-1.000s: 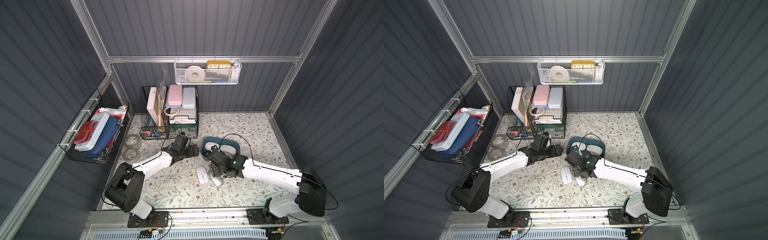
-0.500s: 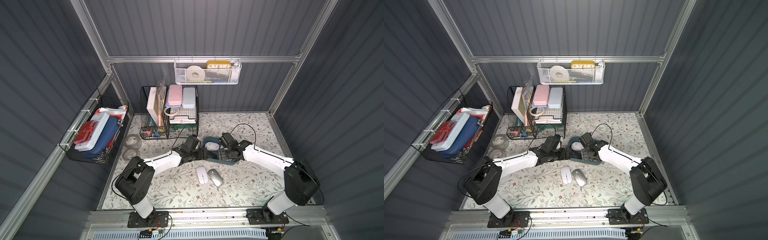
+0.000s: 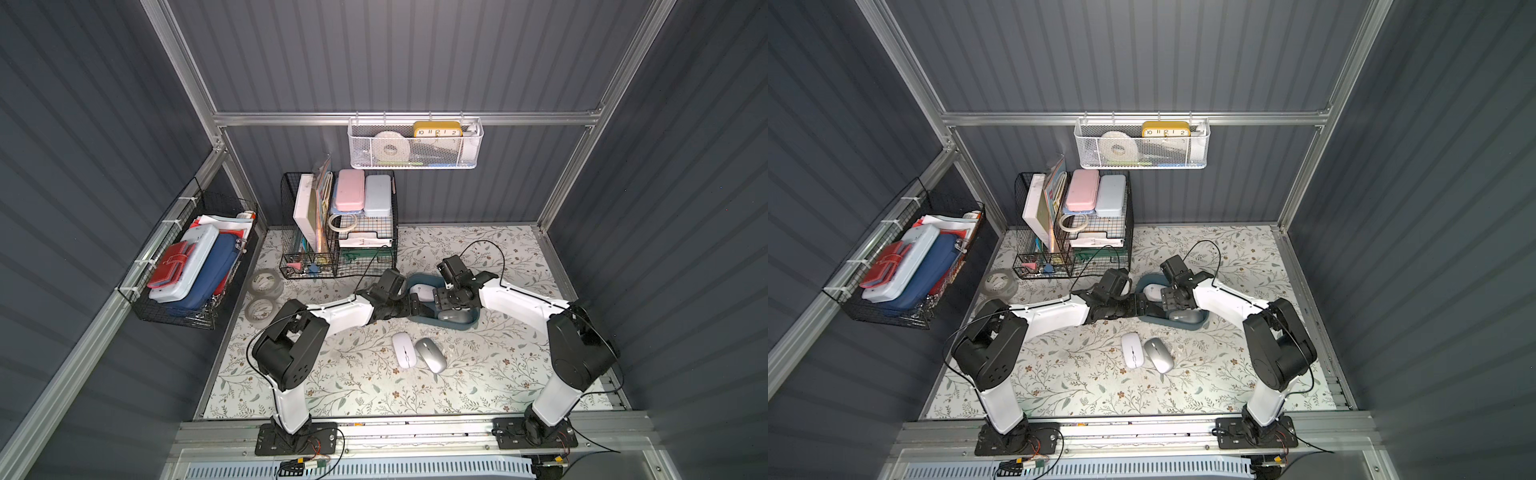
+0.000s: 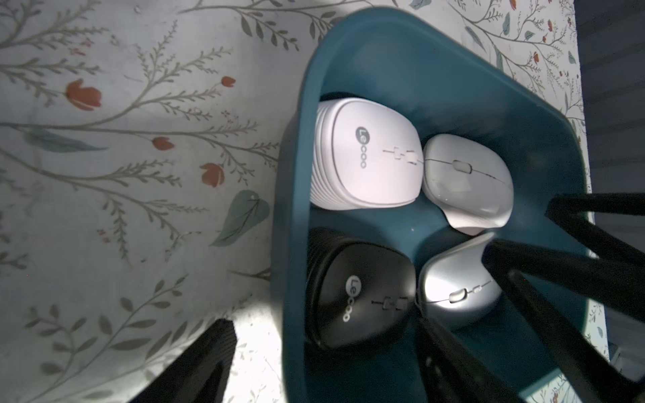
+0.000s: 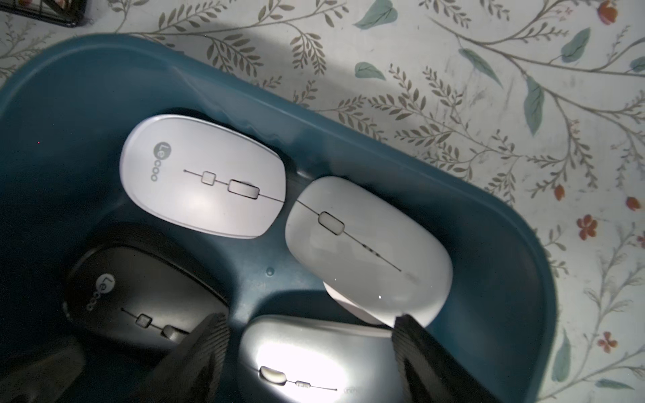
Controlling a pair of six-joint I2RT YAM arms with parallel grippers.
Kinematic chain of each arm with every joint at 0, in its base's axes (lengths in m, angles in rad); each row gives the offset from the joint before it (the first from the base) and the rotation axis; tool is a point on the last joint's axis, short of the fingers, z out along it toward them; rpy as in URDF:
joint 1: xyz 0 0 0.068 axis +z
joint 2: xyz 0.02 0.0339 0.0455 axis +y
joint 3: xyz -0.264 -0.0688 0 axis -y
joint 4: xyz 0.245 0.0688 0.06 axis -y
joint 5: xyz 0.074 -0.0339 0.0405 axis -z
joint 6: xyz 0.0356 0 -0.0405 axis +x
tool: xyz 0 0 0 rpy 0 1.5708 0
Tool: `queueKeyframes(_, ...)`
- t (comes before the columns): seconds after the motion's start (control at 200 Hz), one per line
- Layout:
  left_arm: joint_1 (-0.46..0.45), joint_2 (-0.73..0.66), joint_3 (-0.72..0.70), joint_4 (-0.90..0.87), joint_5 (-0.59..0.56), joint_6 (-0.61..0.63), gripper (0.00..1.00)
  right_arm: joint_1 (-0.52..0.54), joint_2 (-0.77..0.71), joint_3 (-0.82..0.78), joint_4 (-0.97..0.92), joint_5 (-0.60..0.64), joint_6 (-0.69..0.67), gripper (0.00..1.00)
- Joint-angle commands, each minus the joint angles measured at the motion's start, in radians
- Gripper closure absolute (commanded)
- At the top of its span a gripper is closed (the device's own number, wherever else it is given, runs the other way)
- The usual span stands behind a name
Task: Take out the mouse from the storage box
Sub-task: Adjust the storage box at the center of the board.
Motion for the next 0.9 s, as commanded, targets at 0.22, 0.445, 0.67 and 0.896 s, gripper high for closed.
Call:
queueKeyframes(0.22,-0.001,0.129,0.185,-0.101,-0.041,0.014,0.24,-0.015,0.032,0.06,0.01,0.03,-0.015,0.2)
queueKeyframes(0.445,0.023,0.236,0.354,-0.182,-0.088,0.034,0.42,-0.021,0.029,0.049,0.011,0.066,0.005,0.2)
queueKeyframes(0.67,0.051,0.351,0.512,-0.216,-0.082,0.07,0.46,-0.024,0.028,0.025,0.029,0.058,-0.006,0.2)
queueKeyframes(0.896,0.051,0.434,0.664,-0.246,-0.046,0.102,0.49,-0.038,0.025,-0.028,0.131,-0.021,-0.041,0.2)
